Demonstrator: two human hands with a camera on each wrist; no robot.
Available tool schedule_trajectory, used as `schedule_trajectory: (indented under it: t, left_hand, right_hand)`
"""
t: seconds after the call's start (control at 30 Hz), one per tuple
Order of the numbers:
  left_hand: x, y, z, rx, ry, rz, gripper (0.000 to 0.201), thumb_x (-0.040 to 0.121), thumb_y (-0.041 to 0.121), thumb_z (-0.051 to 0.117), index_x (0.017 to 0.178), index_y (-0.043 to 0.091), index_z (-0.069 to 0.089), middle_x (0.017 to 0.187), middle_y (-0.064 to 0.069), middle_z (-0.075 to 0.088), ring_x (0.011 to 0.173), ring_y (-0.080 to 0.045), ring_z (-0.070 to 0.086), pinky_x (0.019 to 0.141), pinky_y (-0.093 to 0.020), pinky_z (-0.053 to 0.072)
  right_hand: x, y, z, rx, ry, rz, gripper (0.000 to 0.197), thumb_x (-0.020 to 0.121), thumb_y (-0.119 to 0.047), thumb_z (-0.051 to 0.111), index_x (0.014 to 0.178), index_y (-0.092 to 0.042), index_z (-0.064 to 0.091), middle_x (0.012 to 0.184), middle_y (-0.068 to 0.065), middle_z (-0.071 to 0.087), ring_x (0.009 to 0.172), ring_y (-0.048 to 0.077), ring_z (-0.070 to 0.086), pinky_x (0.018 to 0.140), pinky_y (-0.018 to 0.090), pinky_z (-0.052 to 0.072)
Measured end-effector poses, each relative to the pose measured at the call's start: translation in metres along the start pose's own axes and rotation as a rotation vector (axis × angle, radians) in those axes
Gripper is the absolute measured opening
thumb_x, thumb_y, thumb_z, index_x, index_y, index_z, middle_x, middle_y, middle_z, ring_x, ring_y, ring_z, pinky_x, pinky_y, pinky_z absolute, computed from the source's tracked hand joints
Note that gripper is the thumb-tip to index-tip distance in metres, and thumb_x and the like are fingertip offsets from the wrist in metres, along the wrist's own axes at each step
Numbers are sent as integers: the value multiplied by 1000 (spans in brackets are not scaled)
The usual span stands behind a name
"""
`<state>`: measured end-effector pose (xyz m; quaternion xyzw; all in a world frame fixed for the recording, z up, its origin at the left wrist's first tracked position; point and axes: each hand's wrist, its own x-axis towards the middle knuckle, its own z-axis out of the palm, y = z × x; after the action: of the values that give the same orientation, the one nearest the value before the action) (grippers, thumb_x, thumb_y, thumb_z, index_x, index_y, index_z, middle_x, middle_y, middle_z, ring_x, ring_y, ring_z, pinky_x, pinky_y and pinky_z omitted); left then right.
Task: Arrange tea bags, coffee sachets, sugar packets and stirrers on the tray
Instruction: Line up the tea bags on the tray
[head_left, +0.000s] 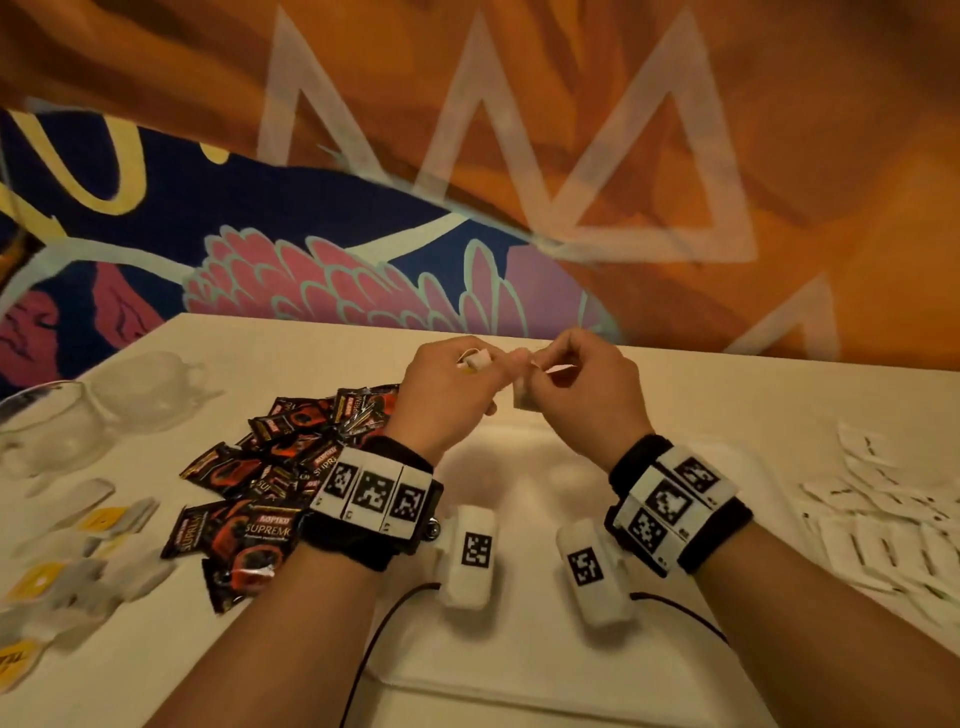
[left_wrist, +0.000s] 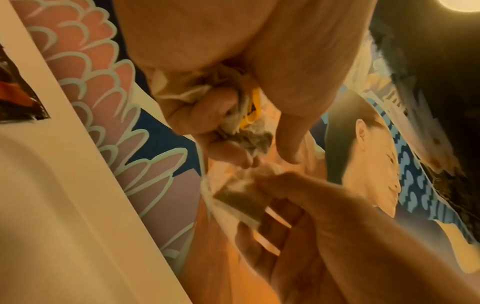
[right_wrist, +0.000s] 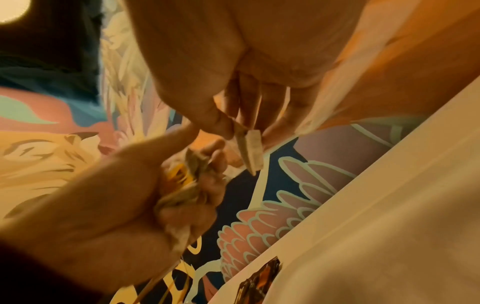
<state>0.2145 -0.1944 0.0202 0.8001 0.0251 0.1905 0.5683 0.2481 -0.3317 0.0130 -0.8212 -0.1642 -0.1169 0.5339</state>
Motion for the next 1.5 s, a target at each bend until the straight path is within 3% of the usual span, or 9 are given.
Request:
schedule_trajectory:
  t: [0.13, 0.33, 0.5, 0.73, 0.87, 1.0, 1.2, 1.3, 1.5]
  left_hand:
    - [-2, 1, 5, -23, -14, -28, 26, 80, 36, 73, 83, 12, 66, 65, -2, 65, 50, -2, 57, 45, -15, 43]
    - [5, -5, -12, -100, -90, -64, 15, 86, 26, 70, 90, 11, 69, 58, -5, 61, 43, -6, 50, 41, -20, 32]
    - [7, -7, -16, -81, -189, -62, 12, 86, 27, 68, 90, 15, 70, 58, -6, 60, 47, -9, 49, 44, -23, 31]
    - [11, -3, -38, -186, -27, -141, 12, 91, 24, 61, 90, 13, 65, 80, 1, 67, 58, -11, 53, 40, -19, 31]
    - [15, -4, -66, -270, 59, -177, 14, 94, 24, 56, 91, 12, 63, 81, 1, 64, 60, -9, 53, 45, -21, 30]
    - [18, -11, -77, -334, 63, -190, 14, 95, 22, 55, 89, 13, 62, 77, 2, 63, 57, -9, 52, 41, -20, 28]
    - [23, -18, -83, -366, 62, -203, 14, 95, 22, 55, 86, 13, 61, 76, 3, 62, 56, -9, 51, 39, -18, 27]
    - [25, -20, -84, -375, 69, -212, 15, 95, 22, 55, 83, 14, 61, 76, 3, 63, 56, -10, 51, 39, -18, 28]
    - [27, -23, -79, -341, 66, -223, 12, 94, 24, 57, 89, 14, 63, 78, 2, 65, 57, -10, 53, 39, -19, 30]
  right_hand:
    - [-10, 1, 9, -18, -4, -89, 10, 81, -13, 72, 83, -19, 64, 82, -8, 67, 73, -3, 64, 61, 5, 47]
    - [-5, 9, -2, 155, 14, 2, 9, 80, -18, 75, 87, -18, 70, 88, -5, 71, 83, 10, 69, 77, 29, 57]
    - [0, 7, -7, 285, -200, 119, 6, 84, -14, 72, 89, -13, 68, 83, 6, 71, 73, 17, 65, 63, 31, 52]
    - [10, 8, 1, 385, -225, 327, 10, 84, -7, 71, 78, -12, 65, 77, 5, 63, 64, 16, 59, 55, 24, 48]
    - [20, 18, 29, 219, -300, 430, 12, 82, -6, 74, 75, -11, 64, 80, 12, 65, 66, 22, 64, 55, 26, 53]
    - [29, 26, 61, 50, -364, 512, 16, 78, -10, 78, 76, -15, 63, 82, 11, 70, 65, 20, 68, 71, 33, 60]
    - [42, 30, 84, -257, -401, 487, 24, 75, -25, 81, 92, -15, 67, 99, 9, 73, 94, 23, 70, 90, 36, 55]
    - [46, 29, 86, -367, -393, 456, 35, 75, -32, 80, 102, -13, 69, 102, 5, 70, 99, 22, 65, 83, 30, 52]
    - [49, 30, 96, -439, -371, 405, 29, 73, -34, 82, 90, -15, 69, 93, 3, 67, 86, 19, 61, 69, 27, 46]
